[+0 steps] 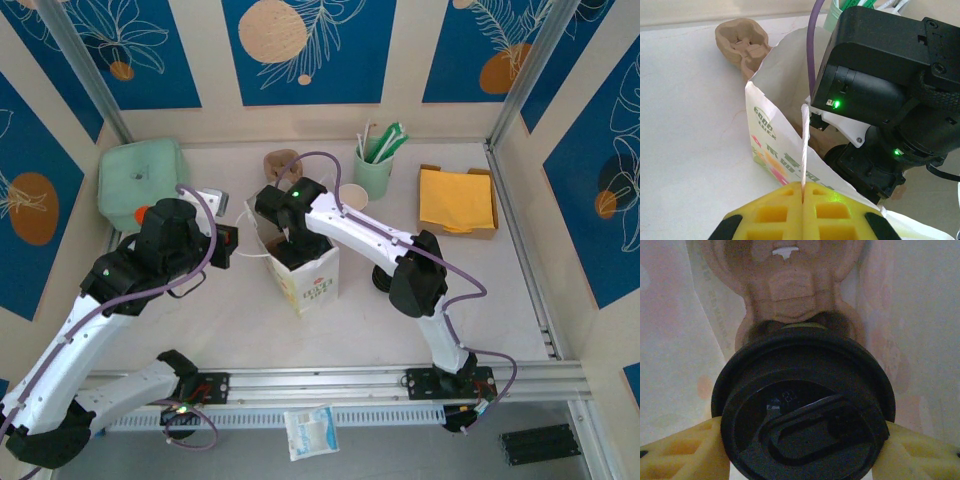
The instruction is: Pack the takeout coffee
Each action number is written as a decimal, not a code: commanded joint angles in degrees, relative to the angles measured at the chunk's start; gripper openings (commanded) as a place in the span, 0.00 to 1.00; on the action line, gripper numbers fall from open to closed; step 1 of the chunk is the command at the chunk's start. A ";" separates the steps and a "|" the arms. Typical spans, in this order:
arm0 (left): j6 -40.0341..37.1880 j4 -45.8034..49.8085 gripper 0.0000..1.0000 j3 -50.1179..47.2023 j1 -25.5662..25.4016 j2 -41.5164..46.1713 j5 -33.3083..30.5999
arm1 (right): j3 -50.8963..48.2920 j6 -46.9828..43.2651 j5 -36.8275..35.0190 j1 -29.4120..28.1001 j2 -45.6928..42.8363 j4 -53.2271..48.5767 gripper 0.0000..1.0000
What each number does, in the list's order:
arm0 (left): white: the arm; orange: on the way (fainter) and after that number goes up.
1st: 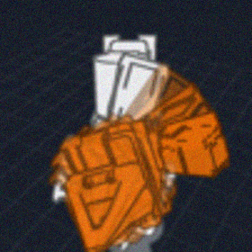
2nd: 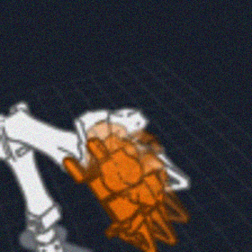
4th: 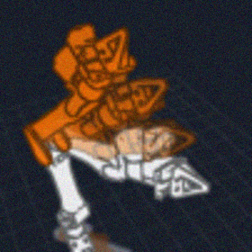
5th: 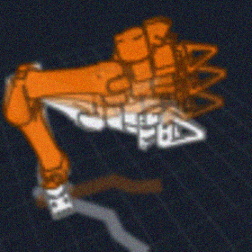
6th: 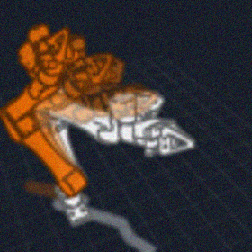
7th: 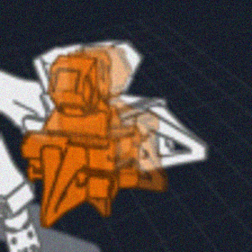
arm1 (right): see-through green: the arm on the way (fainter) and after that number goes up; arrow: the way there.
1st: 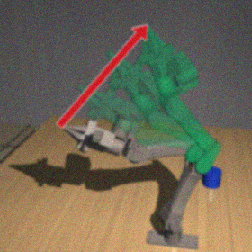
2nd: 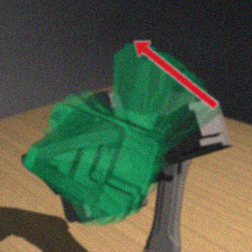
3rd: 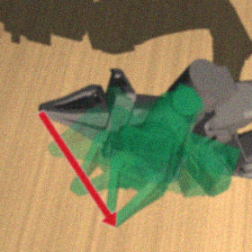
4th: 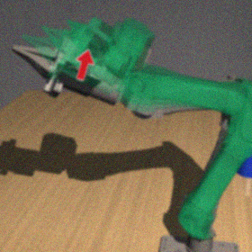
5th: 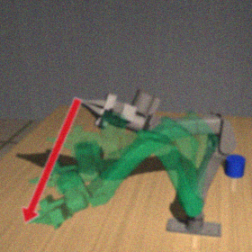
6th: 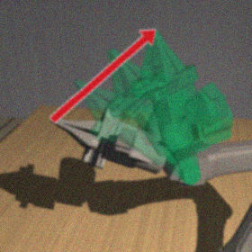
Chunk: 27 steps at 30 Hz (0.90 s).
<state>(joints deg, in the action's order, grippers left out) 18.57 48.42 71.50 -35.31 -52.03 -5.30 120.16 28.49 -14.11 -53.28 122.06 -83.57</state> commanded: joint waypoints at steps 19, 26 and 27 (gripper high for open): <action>0.39 -1.14 0.00 -0.03 0.47 -0.04 1.13 | 6.23 -2.34 1.72 1.07 3.40 -4.85 0.57; 0.42 -1.18 0.00 -0.02 0.44 0.09 1.16 | 4.07 -2.28 1.72 1.39 3.37 -3.37 0.57; 0.42 -1.16 0.00 -0.04 0.47 0.05 1.13 | 3.95 -2.27 1.72 1.45 3.36 -3.31 0.56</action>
<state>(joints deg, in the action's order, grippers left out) 18.57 48.40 71.50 -35.31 -52.60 -4.91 125.36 26.74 -13.43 -52.21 124.36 -86.41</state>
